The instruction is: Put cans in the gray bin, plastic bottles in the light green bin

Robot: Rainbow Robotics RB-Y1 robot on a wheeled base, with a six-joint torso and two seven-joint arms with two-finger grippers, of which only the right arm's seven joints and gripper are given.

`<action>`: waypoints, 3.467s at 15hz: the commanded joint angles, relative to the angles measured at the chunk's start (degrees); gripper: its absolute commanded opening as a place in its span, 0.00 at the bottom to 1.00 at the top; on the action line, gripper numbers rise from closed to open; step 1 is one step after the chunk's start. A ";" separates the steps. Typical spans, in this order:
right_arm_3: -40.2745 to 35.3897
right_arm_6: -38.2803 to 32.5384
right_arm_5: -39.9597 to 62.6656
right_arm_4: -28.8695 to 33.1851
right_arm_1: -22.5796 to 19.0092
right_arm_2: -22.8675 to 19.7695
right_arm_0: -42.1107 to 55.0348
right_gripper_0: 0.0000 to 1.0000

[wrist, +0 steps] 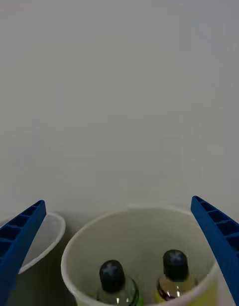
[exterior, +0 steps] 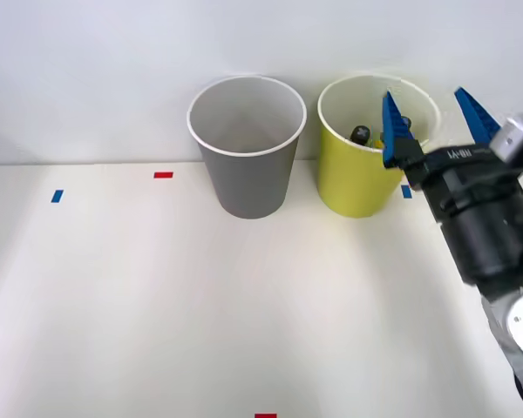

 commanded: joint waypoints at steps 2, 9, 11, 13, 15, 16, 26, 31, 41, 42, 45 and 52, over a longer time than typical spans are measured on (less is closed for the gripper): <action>-5.04 -0.12 -5.41 3.18 -0.54 0.08 14.43 1.00; -4.96 -0.29 -4.53 9.15 2.45 2.89 27.96 1.00; -4.96 0.15 -4.00 11.44 2.89 3.51 30.42 1.00; -4.96 0.15 -3.92 15.04 2.80 3.60 32.35 1.00; -4.96 0.32 -4.00 18.38 4.74 3.60 34.29 1.00; -4.96 0.23 -3.92 21.46 5.97 3.60 35.08 1.00; 3.22 -22.00 -9.01 50.29 12.65 1.66 38.24 1.00; 7.09 -52.76 -12.35 71.56 14.40 1.93 43.17 1.00; 7.17 -66.48 -13.06 85.44 6.14 7.90 44.04 1.00; 7.17 -66.65 -13.06 85.44 5.88 8.08 43.87 1.00; 11.92 -67.27 -19.91 85.44 6.49 8.96 42.64 1.00; 17.81 -66.56 -30.81 87.64 6.58 9.31 41.32 1.00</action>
